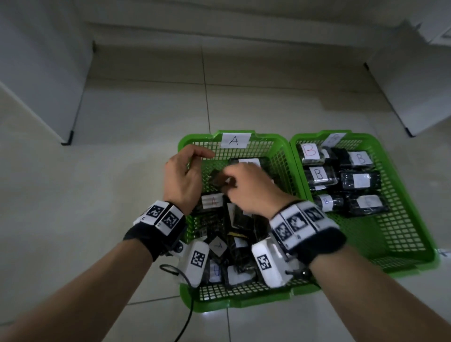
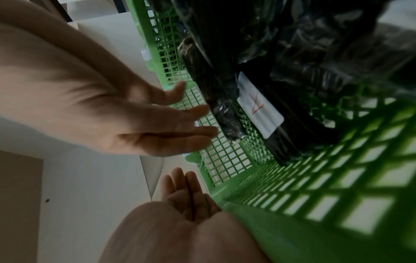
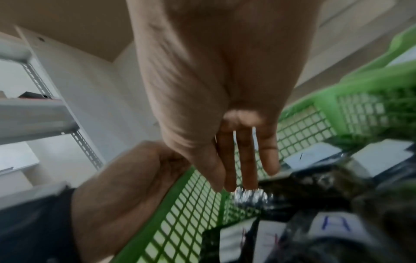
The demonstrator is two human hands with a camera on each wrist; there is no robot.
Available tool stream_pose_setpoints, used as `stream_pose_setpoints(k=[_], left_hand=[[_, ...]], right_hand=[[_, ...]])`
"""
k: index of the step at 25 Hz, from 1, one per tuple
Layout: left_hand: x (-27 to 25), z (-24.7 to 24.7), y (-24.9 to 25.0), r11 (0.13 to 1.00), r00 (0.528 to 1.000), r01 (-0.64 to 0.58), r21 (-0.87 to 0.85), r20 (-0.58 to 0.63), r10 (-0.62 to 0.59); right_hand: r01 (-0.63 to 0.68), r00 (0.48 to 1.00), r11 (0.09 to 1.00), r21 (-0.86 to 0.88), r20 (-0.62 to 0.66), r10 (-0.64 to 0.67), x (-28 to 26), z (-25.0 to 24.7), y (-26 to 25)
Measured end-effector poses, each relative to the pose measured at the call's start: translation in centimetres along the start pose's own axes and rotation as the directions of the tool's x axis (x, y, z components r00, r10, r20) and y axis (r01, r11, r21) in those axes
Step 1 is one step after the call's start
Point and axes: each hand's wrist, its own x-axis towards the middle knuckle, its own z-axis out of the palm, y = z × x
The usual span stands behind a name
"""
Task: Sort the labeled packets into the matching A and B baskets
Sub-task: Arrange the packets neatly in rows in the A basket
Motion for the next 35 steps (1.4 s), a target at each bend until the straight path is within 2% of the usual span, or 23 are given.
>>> stream_pose_setpoints(k=[1,2,4,6,9,11,13,15,17,19,21,23,24,27,30,32,35], left_hand=[[0.0,-0.1,-0.1,0.999,0.999,0.006,-0.032,-0.036,-0.007],[0.0,-0.1,-0.1,0.999,0.998,0.005,-0.053,-0.058,-0.008],[0.0,-0.1,-0.1,0.999,0.997,-0.017,-0.044,-0.077,0.013],[-0.1,-0.1,-0.4,0.999,0.996,-0.041,0.003,-0.075,0.041],[-0.2,-0.1,-0.2,0.998,0.998,-0.055,0.031,-0.038,0.056],[0.0,0.1,0.2,0.996,0.996,-0.064,0.060,0.067,0.060],[0.3,0.1,0.3,0.974,0.969,-0.143,0.176,0.228,0.101],[0.5,0.2,0.2,0.891,0.914,-0.246,0.382,0.396,0.082],[0.5,-0.1,1.2,0.723,0.833,-0.334,0.604,0.548,-0.074],[0.3,-0.1,2.1,0.553,0.769,-0.427,0.716,0.609,-0.194],[0.1,0.2,2.4,0.439,0.741,-0.504,0.744,0.634,-0.222],[0.0,0.6,2.3,0.403,0.743,-0.512,0.759,0.626,-0.235],[-0.1,0.6,2.3,0.422,0.749,-0.493,0.761,0.618,-0.239],[0.7,0.1,2.7,0.648,0.790,-0.305,0.698,0.565,-0.237],[3.0,-0.5,3.3,0.761,0.884,-0.222,0.609,0.456,-0.107],[4.5,-0.3,3.4,0.858,0.930,-0.145,0.493,0.365,-0.053],[5.4,0.9,3.6,0.959,0.957,-0.042,0.279,0.286,-0.041]], right_hand=[[-0.013,0.991,0.998,-0.055,0.131,0.020,0.9,0.5,-0.6],[0.005,0.978,0.991,-0.134,0.208,0.023,1.5,0.9,-1.1],[0.089,0.967,0.957,-0.274,0.256,-0.017,1.9,1.7,-1.8],[0.112,0.970,0.942,-0.315,0.242,-0.034,1.7,2.0,-2.6],[0.031,0.989,0.985,-0.171,0.151,-0.004,1.4,1.0,-2.3],[0.012,0.997,0.999,-0.043,0.072,-0.009,1.3,-0.3,-0.8],[0.002,1.000,0.999,0.033,0.031,-0.004,1.1,-1.4,0.6],[-0.044,0.999,0.999,0.030,-0.007,0.044,0.9,-1.4,1.7],[-0.133,0.991,0.990,-0.046,-0.032,0.132,0.8,-0.6,2.4],[-0.184,0.983,0.972,-0.146,-0.006,0.185,0.8,0.1,2.9],[-0.187,0.982,0.959,-0.215,-0.029,0.185,0.6,0.2,3.4],[-0.190,0.980,0.961,-0.202,-0.095,0.173,0.1,-0.5,3.8],[-0.199,0.975,0.967,-0.159,-0.132,0.179,-0.3,-0.9,4.0],[-0.237,0.937,0.971,0.028,-0.257,0.236,-2.5,-2.1,5.4],[-0.223,0.882,0.941,0.254,-0.359,0.306,-4.8,-1.4,7.0],[-0.161,0.857,0.905,0.393,-0.400,0.326,-5.7,-0.6,7.9],[-0.095,0.825,0.822,0.561,-0.418,0.380,-6.2,-0.6,8.4]])
